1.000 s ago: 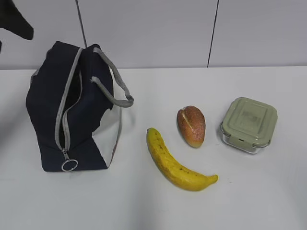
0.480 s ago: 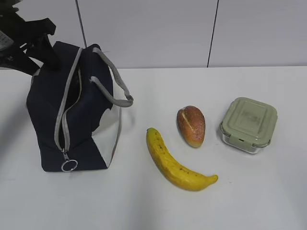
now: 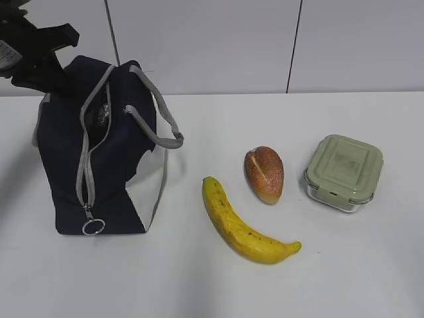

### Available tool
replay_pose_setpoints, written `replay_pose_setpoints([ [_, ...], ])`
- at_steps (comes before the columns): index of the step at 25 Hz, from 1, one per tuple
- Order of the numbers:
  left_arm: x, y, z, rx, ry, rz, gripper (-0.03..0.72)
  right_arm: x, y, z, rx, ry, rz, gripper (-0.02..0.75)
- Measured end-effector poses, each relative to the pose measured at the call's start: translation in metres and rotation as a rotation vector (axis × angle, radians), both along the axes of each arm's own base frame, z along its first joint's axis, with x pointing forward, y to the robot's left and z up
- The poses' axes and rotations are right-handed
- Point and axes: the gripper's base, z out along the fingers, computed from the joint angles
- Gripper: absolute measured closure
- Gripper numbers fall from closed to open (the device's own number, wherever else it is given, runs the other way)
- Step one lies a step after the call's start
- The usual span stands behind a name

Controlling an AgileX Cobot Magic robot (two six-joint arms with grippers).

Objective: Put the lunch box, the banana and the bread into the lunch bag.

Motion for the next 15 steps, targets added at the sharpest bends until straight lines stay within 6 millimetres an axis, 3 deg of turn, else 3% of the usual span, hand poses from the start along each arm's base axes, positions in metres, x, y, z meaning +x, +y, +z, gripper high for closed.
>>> replay_pose_setpoints([
  [15, -0.0013, -0.0029, 0.0007, -0.037, 0.016, 0.000, 0.691, 0.0000, 0.0000, 0.0000, 0.000, 0.000, 0.000, 0.281],
])
